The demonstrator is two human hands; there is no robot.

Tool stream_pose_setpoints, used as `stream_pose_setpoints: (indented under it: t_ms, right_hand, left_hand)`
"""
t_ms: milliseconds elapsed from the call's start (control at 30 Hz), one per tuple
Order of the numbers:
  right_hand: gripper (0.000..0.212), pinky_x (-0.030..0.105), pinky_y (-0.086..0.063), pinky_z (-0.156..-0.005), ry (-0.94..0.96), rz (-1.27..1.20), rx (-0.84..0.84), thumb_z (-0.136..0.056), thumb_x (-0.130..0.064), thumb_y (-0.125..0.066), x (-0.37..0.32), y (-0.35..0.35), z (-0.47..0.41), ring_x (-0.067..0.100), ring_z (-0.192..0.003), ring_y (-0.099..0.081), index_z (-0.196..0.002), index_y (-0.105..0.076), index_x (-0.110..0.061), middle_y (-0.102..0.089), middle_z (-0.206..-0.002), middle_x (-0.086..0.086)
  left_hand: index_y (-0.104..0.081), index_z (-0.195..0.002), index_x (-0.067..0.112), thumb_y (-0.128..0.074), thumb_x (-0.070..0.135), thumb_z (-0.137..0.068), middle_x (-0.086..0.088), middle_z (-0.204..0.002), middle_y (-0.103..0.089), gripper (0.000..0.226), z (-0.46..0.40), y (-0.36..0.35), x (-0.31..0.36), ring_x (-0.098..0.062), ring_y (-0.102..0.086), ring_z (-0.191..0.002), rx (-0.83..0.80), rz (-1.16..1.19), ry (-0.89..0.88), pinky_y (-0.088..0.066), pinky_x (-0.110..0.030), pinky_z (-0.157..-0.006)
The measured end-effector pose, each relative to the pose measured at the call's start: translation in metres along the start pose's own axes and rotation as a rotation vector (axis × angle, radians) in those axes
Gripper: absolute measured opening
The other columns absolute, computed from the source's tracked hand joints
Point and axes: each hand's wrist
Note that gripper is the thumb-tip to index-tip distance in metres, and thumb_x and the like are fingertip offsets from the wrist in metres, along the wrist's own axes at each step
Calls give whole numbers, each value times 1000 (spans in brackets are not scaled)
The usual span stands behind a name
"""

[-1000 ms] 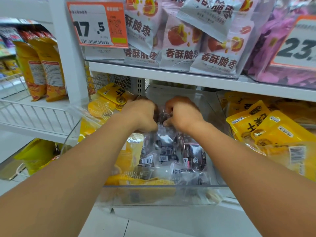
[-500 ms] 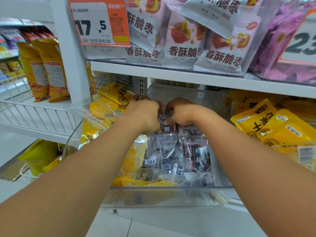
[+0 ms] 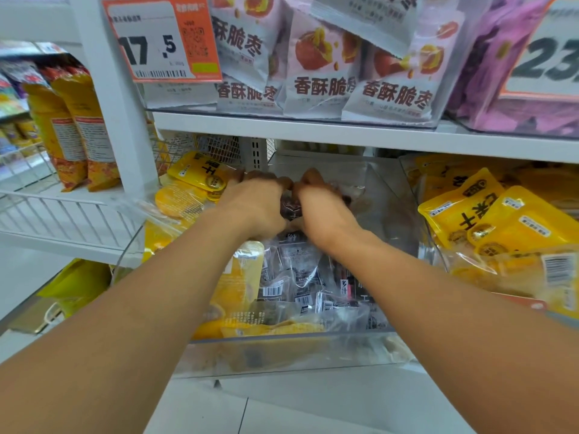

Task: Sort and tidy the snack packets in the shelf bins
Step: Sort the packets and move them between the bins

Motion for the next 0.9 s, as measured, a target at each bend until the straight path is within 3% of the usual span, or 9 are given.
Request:
stream_pose_setpoints:
  t_ms: [100, 167, 233, 300, 367, 433, 700, 800, 900]
  right_hand:
    - [58, 44, -53, -86, -10, 76, -56, -76, -18, -84, 0, 5, 4, 32, -91, -58, -120, -46, -12, -39, -123, 10]
    - [64, 43, -54, -78, -26, 82, 13, -70, -25, -89, -6, 28, 11, 32, -89, -58, -116, -45, -14, -39, -125, 10]
    - [47, 35, -49, -63, -2, 134, 39, -72, -36, -86, -10, 49, 18, 25, -77, -58, -97, -52, -16, -54, -106, 2]
    - [45, 31, -51, -61, 0, 126, -263, -66, -47, -88, -13, 56, 24, 21, -72, -63, -86, -64, -14, -68, -82, -1]
    - [62, 38, -58, -75, 23, 205, -553, -55, -54, -92, -16, 46, 32, 21, -82, -67, -97, -70, -14, -72, -91, 1]
    - [81, 41, -58, -83, 5, 299, -644, -51, -56, -93, -16, 34, 34, 23, -92, -63, -111, -62, -12, -67, -106, 2]
    - [114, 47, -53, -88, 131, 469, -541, -50, -52, -94, -25, 19, 39, 32, -110, -56, -140, -34, -18, -53, -120, 6]
    - [80, 47, -49, -98, 73, 489, -570, -50, -53, -94, -28, 26, 37, 32, -119, -46, -101, -50, -11, -46, -126, 9]
    - [69, 42, -49, -92, 70, 496, -572, -52, -55, -93, -29, 28, 38, 27, -108, -45, -68, -38, -15, -46, -108, 3]
  left_hand:
    - [-55, -125, 36, -60, 35, -92, 0, -129, -58, 34, 0, -1, 1, -28, -49, -126, 19, -67, 18, -28, -49, -111]
    - [-57, -125, 35, -61, 33, -92, -1, -126, -60, 33, 0, -3, 4, -28, -51, -124, 48, -107, 39, -31, -46, -109]
    - [-60, -120, 33, -64, 31, -91, -2, -119, -63, 29, -1, -5, 6, -27, -54, -118, 93, -125, 56, -34, -44, -105]
    - [-59, -113, 29, -66, 29, -90, -4, -110, -65, 24, -2, -8, 5, -28, -56, -112, 133, -110, 77, -35, -42, -101]
    - [-52, -112, 24, -66, 25, -88, -7, -106, -65, 28, -1, -8, 5, -30, -57, -108, 172, -81, 88, -36, -42, -98]
    - [-45, -110, 21, -67, 22, -87, -9, -104, -64, 32, 0, -7, 5, -33, -57, -107, 180, -46, 88, -37, -43, -97]
    - [-71, -106, 37, -63, 28, -86, 7, -113, -67, 23, 4, 3, -6, -23, -58, -111, -17, 26, 1, -33, -44, -105]
    - [-71, -109, 36, -59, 27, -88, 5, -113, -67, 26, 6, 3, -6, -23, -56, -115, -21, 10, -21, -24, -47, -113]
    - [-71, -110, 35, -58, 28, -89, 4, -114, -67, 25, 7, 1, -7, -23, -56, -115, -7, 21, -31, -20, -46, -115]
Point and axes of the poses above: each hand's wrist, its own z-axis away from the middle knuckle, its own y-axis out of the back of the hand, x = y × z
